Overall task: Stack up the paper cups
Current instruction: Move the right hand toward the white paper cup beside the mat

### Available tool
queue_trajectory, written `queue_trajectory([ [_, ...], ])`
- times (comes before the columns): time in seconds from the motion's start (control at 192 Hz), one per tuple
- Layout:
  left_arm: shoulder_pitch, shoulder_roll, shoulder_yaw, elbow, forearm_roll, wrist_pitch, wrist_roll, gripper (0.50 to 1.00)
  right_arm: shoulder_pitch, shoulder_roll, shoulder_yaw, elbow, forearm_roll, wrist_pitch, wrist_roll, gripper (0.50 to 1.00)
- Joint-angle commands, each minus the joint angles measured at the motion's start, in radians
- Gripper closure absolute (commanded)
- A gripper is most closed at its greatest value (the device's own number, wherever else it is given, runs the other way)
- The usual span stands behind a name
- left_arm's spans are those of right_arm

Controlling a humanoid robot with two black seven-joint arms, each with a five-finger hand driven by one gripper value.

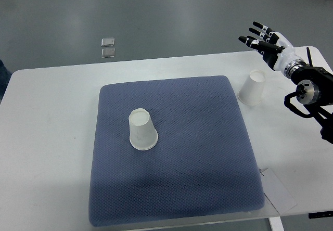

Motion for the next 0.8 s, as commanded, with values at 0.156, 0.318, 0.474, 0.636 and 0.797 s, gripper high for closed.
queue_trajectory([
  [0.156,0.000,0.000,0.001,-0.005,0.000,0.000,0.000,0.500,0.000,0.000,0.003,0.000,0.000,0.000,-0.001,0.587],
  [0.318,0.000,0.000,-0.002,0.009,0.000,0.000,0.000,0.500,0.000,0.000,0.006,0.000,0.000,0.000,-0.001,0.587],
  [0.474,0.000,0.000,-0.002,0.000,0.000,0.000,0.000,0.500,0.000,0.000,0.007,-0.003,0.000,-0.001,0.001,0.587],
  [0.636,0.000,0.000,-0.002,0.006,0.000,0.000,0.000,0.500,0.001,0.003,0.017,-0.026,0.002,-0.001,0.005,0.587],
  [0.797,0.000,0.000,-0.002,0.006,0.000,0.000,0.000,0.500,0.003,0.012,0.017,-0.042,0.003,0.000,0.005,0.587],
])
